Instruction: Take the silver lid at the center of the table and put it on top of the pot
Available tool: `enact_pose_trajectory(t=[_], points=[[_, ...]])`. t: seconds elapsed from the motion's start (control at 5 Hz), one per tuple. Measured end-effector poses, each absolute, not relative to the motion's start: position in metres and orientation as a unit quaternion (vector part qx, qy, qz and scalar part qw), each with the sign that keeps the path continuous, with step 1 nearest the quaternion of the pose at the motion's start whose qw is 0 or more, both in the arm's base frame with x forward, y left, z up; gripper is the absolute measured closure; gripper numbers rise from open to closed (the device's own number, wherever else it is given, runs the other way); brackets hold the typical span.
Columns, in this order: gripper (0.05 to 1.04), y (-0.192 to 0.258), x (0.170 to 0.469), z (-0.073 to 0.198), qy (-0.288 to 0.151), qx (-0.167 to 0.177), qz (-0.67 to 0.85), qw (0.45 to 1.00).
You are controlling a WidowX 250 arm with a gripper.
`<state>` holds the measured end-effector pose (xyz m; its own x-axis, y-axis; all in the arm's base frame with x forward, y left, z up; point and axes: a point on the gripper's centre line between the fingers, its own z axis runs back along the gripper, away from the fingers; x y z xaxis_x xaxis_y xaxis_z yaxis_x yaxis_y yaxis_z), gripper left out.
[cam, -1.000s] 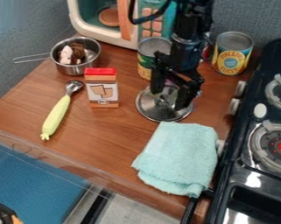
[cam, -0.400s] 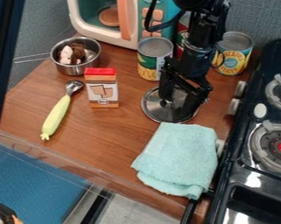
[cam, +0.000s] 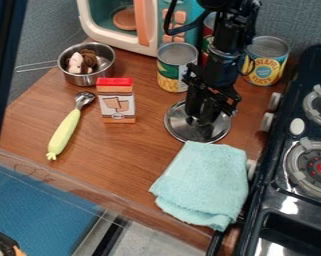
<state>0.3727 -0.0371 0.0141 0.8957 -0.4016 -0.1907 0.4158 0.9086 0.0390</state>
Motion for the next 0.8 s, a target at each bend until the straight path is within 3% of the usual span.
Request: enact_pose_trajectory(t=[0.2,0.6,0.8], points=[[0.815,-0.038,0.373,0.015,0.089,0.037,-0.214,0.972],[0.815,-0.04,0.37,0.016,0.099,0.03,-0.218,0.971],[0.815,-0.047,0.377,0.038,0.084,0.025,-0.222,0.971]])
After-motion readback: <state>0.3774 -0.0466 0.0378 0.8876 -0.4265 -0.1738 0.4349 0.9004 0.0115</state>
